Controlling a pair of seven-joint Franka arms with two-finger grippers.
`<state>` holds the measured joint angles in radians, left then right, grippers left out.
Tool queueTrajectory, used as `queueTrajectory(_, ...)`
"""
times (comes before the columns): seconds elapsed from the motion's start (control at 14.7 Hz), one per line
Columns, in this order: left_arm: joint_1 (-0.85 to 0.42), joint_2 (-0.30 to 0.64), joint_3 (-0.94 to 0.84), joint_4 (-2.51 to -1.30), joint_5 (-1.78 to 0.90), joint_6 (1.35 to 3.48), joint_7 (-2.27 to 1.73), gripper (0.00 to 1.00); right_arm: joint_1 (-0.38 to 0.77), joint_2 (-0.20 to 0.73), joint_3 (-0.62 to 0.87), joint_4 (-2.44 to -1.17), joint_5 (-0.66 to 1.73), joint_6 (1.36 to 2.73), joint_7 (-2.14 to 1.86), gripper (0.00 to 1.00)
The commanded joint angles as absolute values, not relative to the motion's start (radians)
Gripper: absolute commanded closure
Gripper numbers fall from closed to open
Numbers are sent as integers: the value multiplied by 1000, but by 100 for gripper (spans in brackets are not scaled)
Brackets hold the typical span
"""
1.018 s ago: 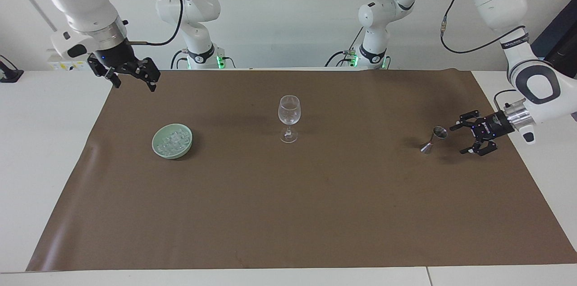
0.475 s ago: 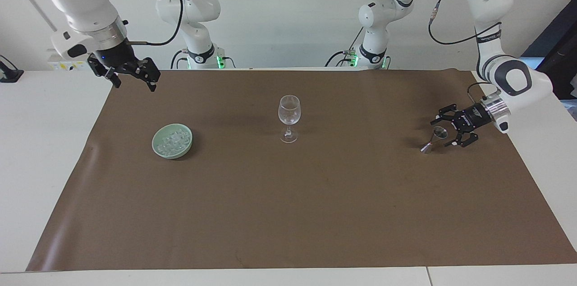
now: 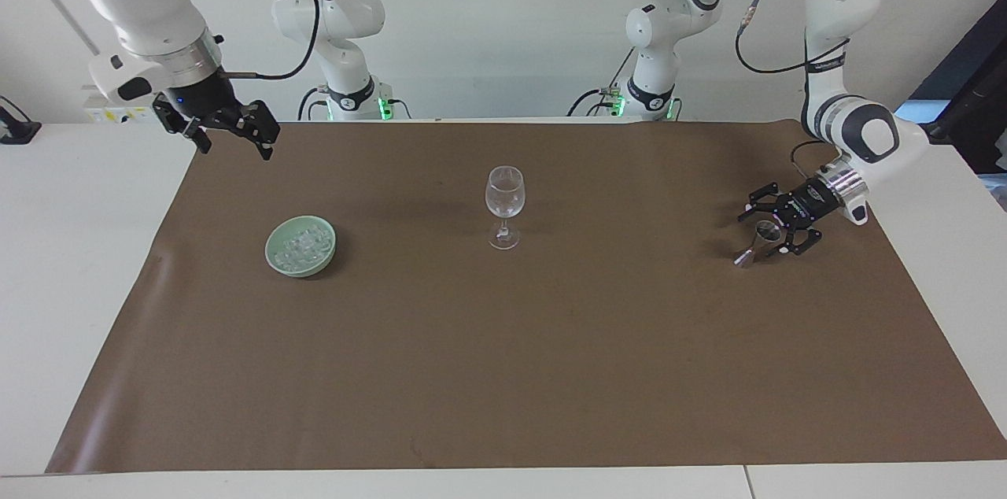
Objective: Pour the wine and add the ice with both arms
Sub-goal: 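Close the left gripper around the silver cup's handle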
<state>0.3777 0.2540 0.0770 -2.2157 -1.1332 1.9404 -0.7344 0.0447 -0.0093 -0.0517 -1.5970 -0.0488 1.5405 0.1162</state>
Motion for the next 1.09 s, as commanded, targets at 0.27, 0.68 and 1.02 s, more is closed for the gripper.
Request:
queueTrajectory(0.27,373,193,71,-2310,-1298,1990,-660,0,37,-25,-46,-1611,-45,1546,129,0)
queueTrajectory(0.68,333,196,72,-2312,-1365,2033,-661,0,37,-25,-46,-1611,-46,1546,129,0)
queueTrajectory(1.02,334,198,74,-2313,-1365,2046,-663,0,37,-25,-48,-1611,-44,1546,129,0)
